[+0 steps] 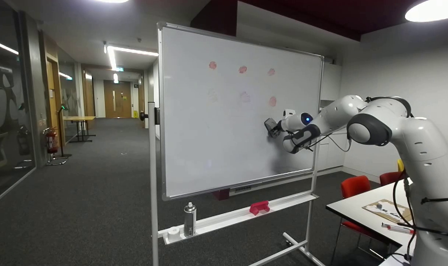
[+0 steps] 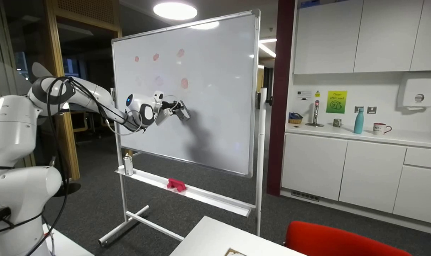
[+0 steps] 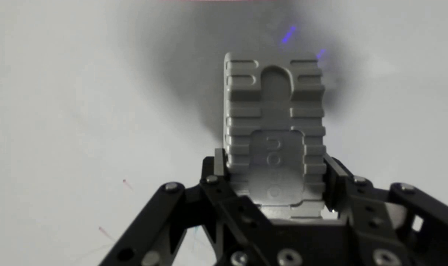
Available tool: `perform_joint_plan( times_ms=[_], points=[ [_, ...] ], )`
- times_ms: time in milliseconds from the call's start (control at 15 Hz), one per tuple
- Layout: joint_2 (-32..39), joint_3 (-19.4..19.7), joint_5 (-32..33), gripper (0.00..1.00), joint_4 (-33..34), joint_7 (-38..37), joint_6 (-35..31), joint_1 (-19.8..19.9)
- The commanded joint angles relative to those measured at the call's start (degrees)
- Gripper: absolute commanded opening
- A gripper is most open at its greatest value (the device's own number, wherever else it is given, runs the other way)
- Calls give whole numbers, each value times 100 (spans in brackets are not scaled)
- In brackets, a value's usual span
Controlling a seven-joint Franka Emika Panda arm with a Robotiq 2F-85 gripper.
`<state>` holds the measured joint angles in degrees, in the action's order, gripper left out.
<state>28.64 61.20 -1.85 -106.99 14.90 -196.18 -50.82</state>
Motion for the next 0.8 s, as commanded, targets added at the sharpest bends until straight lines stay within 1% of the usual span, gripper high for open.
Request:
perform_joint_plan(
  times_ms=[0, 467, 733],
  points=[
    [-199, 180, -48, 35, 269, -9, 133, -126],
    [-80, -136, -1, 35, 406, -172, 264, 565],
    [177, -224, -31, 35, 379, -154, 193, 806]
  ],
)
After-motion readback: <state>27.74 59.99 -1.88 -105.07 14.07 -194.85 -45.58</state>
